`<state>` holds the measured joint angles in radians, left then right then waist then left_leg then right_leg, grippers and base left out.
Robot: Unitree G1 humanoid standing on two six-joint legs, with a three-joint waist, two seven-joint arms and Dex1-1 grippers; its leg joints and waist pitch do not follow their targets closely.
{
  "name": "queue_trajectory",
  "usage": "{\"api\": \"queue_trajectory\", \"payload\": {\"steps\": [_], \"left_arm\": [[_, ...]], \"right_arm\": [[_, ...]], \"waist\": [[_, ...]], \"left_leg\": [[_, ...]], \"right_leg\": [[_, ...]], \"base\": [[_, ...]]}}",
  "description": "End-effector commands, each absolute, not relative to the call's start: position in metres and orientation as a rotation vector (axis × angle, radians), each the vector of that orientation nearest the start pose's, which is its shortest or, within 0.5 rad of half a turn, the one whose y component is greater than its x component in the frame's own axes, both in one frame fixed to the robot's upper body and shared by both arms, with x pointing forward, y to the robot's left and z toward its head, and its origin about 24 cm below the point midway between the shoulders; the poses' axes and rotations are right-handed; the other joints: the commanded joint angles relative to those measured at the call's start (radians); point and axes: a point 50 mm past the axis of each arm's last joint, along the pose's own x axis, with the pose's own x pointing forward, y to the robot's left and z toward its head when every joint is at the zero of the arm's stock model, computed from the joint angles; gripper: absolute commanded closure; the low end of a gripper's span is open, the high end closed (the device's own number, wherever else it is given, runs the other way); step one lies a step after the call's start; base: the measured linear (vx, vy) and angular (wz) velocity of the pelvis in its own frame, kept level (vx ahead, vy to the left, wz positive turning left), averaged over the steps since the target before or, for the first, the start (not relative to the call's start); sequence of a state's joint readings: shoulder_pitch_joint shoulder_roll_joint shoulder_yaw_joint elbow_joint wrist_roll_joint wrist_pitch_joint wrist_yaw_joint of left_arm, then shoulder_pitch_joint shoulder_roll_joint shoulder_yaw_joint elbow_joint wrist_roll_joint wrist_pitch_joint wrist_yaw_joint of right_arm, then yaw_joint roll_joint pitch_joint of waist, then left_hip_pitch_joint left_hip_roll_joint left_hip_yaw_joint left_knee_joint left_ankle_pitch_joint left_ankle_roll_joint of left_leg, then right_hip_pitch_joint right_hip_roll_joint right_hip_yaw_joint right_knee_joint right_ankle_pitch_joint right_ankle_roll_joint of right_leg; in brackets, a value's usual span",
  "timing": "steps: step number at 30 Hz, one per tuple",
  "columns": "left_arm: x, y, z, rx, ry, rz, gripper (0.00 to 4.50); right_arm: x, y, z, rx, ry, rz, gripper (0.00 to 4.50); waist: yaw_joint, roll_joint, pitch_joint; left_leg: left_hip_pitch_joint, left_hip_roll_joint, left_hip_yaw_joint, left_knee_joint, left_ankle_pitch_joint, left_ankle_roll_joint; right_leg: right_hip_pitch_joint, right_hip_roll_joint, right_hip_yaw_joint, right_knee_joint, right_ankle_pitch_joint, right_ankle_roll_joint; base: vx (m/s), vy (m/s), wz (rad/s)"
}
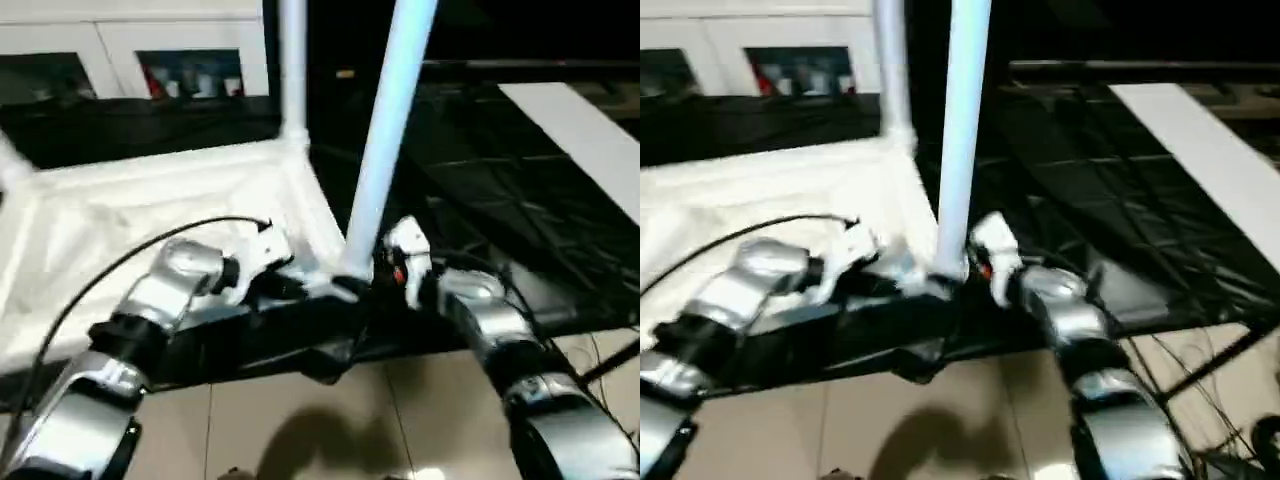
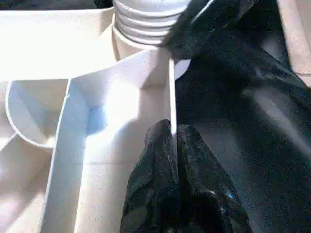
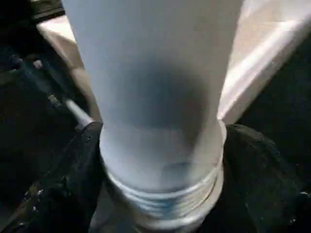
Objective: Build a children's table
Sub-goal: Rotate leg to tighten
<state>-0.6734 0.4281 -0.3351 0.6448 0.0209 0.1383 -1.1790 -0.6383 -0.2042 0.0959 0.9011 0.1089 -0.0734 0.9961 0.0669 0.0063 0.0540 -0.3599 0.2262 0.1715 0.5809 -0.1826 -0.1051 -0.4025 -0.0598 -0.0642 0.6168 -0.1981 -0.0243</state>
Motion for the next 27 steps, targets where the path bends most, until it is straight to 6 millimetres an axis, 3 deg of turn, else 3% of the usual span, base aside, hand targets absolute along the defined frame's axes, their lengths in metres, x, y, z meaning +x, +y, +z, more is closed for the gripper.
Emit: {"api": "queue_trajectory", "payload": {"steps": [1, 2, 5, 7, 8, 10, 18, 23, 27], "left_arm": [[0.322, 0.146, 0.059, 0.508, 0.555, -1.355, 4.5], [0.322, 0.148, 0.06, 0.509, 0.558, -1.361, 4.5], [0.324, 0.152, 0.062, 0.518, 0.551, -1.339, 4.5], [0.324, 0.153, 0.062, 0.517, 0.55, -1.336, 4.5], [0.324, 0.154, 0.063, 0.516, 0.551, -1.335, 4.5], [0.324, 0.156, 0.062, 0.517, 0.554, -1.33, 4.5], [0.323, 0.158, 0.061, 0.512, 0.558, -1.32, 4.5], [0.323, 0.159, 0.059, 0.506, 0.561, -1.298, 4.5], [0.332, 0.153, 0.057, 0.484, 0.544, -1.196, 4.5]], "right_arm": [[0.328, -0.124, 0.039, -0.081, 0.276, 1.156, 0.65], [0.327, -0.124, 0.04, -0.086, 0.277, 1.177, 0.65], [0.33, -0.12, 0.042, -0.085, 0.272, 1.174, 0.65], [0.33, -0.118, 0.044, -0.062, 0.265, 1.181, 0.65], [0.331, -0.116, 0.045, -0.055, 0.264, 1.185, 0.65], [0.331, -0.113, 0.044, -0.054, 0.272, 1.197, 0.65], [0.329, -0.111, 0.037, -0.058, 0.294, 1.186, 1.35], [0.331, -0.108, 0.032, -0.066, 0.295, 1.12, 1.68], [0.337, -0.104, 0.024, -0.038, 0.291, 0.903, 1.74]], "waist": [[-0.003, 0.017, -0.07], [-0.004, 0.012, -0.07], [-0.004, 0.008, -0.069], [-0.004, 0.012, -0.069], [-0.003, 0.006, -0.069], [-0.003, 0.007, -0.069], [-0.002, 0.005, -0.07], [-0.003, 0.007, -0.066], [-0.013, 0.006, -0.059]], "left_leg": [[0.008, 0.009, 0.008, -0.057, -0.175, 0.061], [0.005, 0.009, 0.008, -0.057, -0.171, 0.057], [0.006, 0.007, 0.008, -0.057, -0.169, 0.05], [0.006, 0.007, 0.008, -0.057, -0.169, 0.047], [0.005, 0.007, 0.007, -0.057, -0.163, 0.047], [0.005, 0.007, 0.007, -0.057, -0.155, 0.047], [0.004, 0.006, 0.007, -0.056, -0.137, 0.053], [0.006, 0.006, 0.007, -0.058, -0.168, 0.039], [0.008, 0.003, 0.005, -0.062, -0.222, 0.014]], "right_leg": [[0.066, -0.062, 0.042, -0.057, 0.008, -0.294], [0.067, -0.063, 0.043, -0.056, -0.001, -0.287], [0.064, -0.065, 0.044, -0.06, -0.035, -0.279], [0.062, -0.066, 0.045, -0.061, -0.052, -0.275], [0.064, -0.066, 0.045, -0.059, -0.052, -0.273], [0.062, -0.065, 0.044, -0.058, -0.05, -0.271], [0.063, -0.066, 0.044, -0.055, -0.025, -0.271], [0.058, -0.067, 0.045, -0.062, -0.088, -0.26], [0.053, -0.069, 0.048, -0.075, -0.218, -0.227]], "base": [[0.0, 0.0, 0.0], [0.0, 0.0, 0.0], [0.0, 0.0, 0.0], [0.0, 0.0, 0.0], [0.0, 0.0, 0.0], [0.0, 0.0, 0.0], [0.0, 0.0, 0.0], [0.0, 0.0, 0.0], [0.0, 0.0, 0.0]]}}
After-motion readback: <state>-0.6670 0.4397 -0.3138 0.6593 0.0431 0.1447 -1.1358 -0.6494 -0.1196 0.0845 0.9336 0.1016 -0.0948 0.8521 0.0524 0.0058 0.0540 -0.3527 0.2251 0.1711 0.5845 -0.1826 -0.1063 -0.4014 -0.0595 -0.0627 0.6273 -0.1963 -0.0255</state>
